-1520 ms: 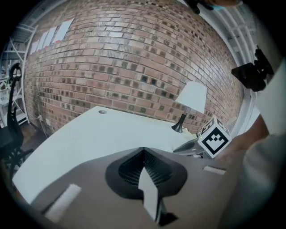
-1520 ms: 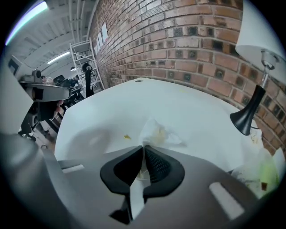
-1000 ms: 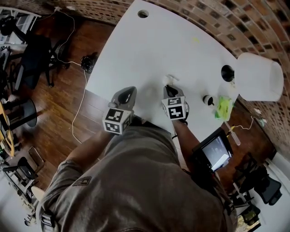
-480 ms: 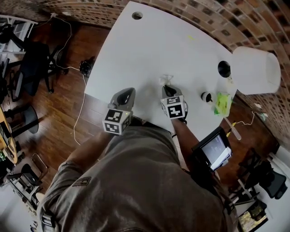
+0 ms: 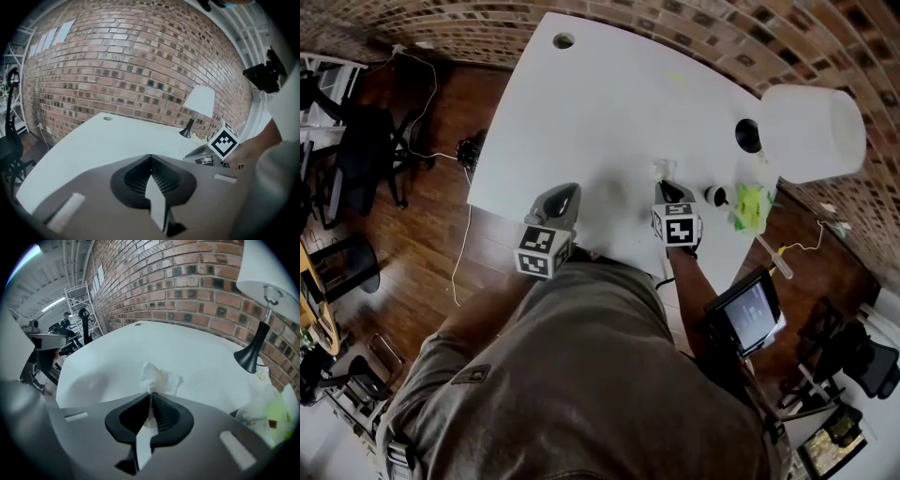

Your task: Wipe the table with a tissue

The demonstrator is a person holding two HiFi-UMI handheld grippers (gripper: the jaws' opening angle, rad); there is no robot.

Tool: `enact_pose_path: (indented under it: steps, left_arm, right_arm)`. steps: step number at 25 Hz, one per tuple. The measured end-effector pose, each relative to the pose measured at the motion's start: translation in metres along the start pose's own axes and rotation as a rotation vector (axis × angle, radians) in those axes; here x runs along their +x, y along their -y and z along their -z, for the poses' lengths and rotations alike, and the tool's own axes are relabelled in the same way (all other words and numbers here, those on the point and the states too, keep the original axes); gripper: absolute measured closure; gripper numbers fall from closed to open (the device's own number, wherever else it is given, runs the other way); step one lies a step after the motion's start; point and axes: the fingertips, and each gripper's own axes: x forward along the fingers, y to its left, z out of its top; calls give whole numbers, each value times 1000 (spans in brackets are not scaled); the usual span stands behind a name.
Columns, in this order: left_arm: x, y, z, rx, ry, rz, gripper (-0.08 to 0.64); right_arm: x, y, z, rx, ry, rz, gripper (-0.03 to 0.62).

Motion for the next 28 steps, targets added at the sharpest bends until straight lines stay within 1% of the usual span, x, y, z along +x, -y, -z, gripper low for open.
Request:
enact_pose_path:
  steps: [3,9,11,14,18,23,28]
  left_arm:
    - [-3,-2,-3,8,6,-9,558]
    - [-17,-11,1,-1,11,-38,558]
    - [-22,-12,3,-3,12,-38,558]
    - [-26,-13,11,-12,13,-26,558]
    - [-32,-7,14,9,7,13,558]
    - [-35,5,18,53,2,96,558]
    - [-38,20,25,86,-4,169,558]
  right_arm:
    - [4,-12,-4,-16,0,-23,565]
    - [10,-68,-7,-99,-8,-128,565]
    - [9,-83,-6,-118,-11,-153,565]
    - [6,-97,-3,-125,-8,-167,565]
    - [-4,-101,5,-117,-9,-150,565]
    - [-25,-99,22,-67,-10,-85,565]
    - [-45,-95,54,-1,-15,-15,565]
